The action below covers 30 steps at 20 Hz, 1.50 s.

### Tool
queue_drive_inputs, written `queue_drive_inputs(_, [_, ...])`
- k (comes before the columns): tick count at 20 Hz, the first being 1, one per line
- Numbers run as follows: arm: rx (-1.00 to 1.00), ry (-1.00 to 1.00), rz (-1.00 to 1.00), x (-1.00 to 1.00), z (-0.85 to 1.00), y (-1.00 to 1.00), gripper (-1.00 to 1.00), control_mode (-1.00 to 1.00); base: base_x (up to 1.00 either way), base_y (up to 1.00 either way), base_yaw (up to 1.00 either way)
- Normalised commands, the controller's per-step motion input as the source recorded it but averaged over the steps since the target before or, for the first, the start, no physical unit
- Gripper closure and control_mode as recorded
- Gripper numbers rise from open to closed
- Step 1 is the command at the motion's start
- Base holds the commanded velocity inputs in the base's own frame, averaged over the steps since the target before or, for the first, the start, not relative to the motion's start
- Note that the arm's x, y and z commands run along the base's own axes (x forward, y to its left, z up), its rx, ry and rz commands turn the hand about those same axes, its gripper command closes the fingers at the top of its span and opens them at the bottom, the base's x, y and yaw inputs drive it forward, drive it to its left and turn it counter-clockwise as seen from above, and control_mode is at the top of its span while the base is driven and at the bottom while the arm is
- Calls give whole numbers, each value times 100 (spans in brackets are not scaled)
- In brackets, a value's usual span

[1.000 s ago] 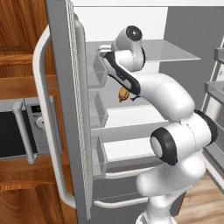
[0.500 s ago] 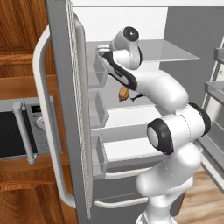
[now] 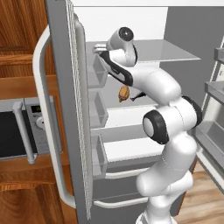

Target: Gather the onion and eggplant from the fridge and place them on a tray on the dining counter. Then gather the fish and chicken drumstick from the fridge and place them on the other tray.

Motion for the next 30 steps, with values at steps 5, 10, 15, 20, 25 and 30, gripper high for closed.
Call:
queue_drive_inputs(5, [0, 0, 0, 29, -16, 6, -100, -100, 0, 0, 0])
queue_drive_inputs(10, [0, 0, -1, 10, -17, 2, 100, -100, 0, 0, 0])
queue_drive_inputs(15, [0, -11, -11, -14, -40, -9, 100, -100, 0, 0, 0])
queue_drive_inputs(20, [3, -17, -10, -34, -36, -26, 100, -100, 0, 0, 0])
queue_drive_inputs(25, [21, 5, 0, -68, 25, -39, 100, -100, 0, 0, 0])
queue_drive_inputs(30, [26, 12, 0, -94, 59, -42, 100, -100, 0, 0, 0])
